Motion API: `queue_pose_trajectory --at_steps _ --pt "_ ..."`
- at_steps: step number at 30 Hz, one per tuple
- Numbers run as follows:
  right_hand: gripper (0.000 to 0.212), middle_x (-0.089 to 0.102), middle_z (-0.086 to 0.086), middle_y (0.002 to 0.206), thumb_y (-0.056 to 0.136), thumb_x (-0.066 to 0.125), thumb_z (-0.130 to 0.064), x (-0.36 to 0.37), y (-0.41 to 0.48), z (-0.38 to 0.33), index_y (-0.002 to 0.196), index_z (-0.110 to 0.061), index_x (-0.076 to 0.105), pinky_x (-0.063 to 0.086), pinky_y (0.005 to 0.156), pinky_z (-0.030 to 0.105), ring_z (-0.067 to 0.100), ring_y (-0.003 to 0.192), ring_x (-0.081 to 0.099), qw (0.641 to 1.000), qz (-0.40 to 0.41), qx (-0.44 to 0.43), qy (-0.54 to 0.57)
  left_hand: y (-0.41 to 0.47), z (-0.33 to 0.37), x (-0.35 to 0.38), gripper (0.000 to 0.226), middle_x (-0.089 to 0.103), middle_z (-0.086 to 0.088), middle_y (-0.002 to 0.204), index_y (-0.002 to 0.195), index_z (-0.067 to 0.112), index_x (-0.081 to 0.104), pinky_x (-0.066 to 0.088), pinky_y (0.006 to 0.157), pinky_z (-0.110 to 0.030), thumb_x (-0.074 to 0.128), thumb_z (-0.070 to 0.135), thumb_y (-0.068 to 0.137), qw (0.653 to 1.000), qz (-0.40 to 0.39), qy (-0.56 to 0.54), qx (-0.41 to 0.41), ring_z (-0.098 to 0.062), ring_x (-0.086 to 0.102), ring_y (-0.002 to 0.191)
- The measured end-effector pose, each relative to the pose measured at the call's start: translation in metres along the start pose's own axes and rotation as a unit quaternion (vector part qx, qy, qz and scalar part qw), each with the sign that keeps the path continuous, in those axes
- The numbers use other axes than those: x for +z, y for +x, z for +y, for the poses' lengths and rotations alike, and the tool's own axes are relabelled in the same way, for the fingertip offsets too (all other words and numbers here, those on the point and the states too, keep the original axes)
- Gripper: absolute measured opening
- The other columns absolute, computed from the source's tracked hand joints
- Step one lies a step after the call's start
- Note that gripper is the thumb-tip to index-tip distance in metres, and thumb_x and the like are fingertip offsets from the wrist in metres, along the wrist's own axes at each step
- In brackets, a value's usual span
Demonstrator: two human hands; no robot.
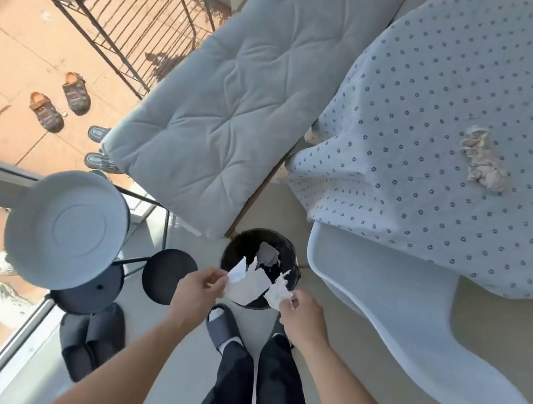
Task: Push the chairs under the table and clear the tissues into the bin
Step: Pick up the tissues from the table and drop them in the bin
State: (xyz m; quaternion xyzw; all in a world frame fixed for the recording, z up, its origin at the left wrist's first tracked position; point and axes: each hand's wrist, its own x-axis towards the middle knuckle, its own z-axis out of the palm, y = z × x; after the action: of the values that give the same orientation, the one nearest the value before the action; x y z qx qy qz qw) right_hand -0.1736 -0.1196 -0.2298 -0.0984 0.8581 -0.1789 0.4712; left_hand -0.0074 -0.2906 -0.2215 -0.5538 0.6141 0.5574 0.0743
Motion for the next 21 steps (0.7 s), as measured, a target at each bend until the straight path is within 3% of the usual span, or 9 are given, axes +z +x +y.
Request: queue_pose_trajectory --at_steps 6,10,15,21 --pt "0.029 0.071 0.013 0.086 0.087 0.048 -0.031 0.026 0.046 0.022 0.096 -0.008 0.062 0.058 0.070 0.044 0.034 0.085 0.070 1.000 -0.016 0.009 -0.010 0.033 -0.032 0.038 0.016 0.078 0.004 0.082 0.087 0.031 0.078 0.064 0.076 -0.039 0.066 0.028 0.097 1.000 -0.005 0.005 -0.026 -0.013 0.076 0.074" --pt "0.023 0.073 0.009 0.090 0.091 0.052 -0.030 0.034 0.062 0.031 0.100 -0.012 0.063 0.054 0.070 0.038 0.033 0.087 0.070 0.999 -0.029 0.013 -0.002 0.050 -0.047 0.057 0.014 0.078 0.004 0.082 0.088 0.033 0.077 0.064 0.073 -0.037 0.067 0.028 0.097 0.999 0.002 0.017 -0.029 -0.014 0.076 0.075" --pt "0.033 0.072 -0.007 0.125 0.100 0.059 -0.034 0.036 0.074 0.041 0.130 -0.024 0.064 0.052 0.088 0.028 0.014 0.104 0.068 0.999 -0.045 -0.004 0.001 0.063 -0.059 0.070 0.020 0.079 0.008 0.091 0.113 0.031 0.077 0.063 0.084 -0.036 0.068 0.038 0.096 0.998 -0.036 0.026 -0.051 -0.008 0.076 0.080" --pt "0.033 0.070 -0.007 0.125 0.100 0.059 -0.034 0.039 0.079 0.047 0.131 -0.024 0.064 0.044 0.071 0.013 0.008 0.095 0.063 0.999 -0.046 -0.007 -0.003 0.064 -0.068 0.070 0.034 0.076 0.008 0.102 0.129 0.028 0.066 0.063 0.083 -0.036 0.067 0.041 0.097 0.988 -0.110 0.056 -0.089 -0.011 0.076 0.089"
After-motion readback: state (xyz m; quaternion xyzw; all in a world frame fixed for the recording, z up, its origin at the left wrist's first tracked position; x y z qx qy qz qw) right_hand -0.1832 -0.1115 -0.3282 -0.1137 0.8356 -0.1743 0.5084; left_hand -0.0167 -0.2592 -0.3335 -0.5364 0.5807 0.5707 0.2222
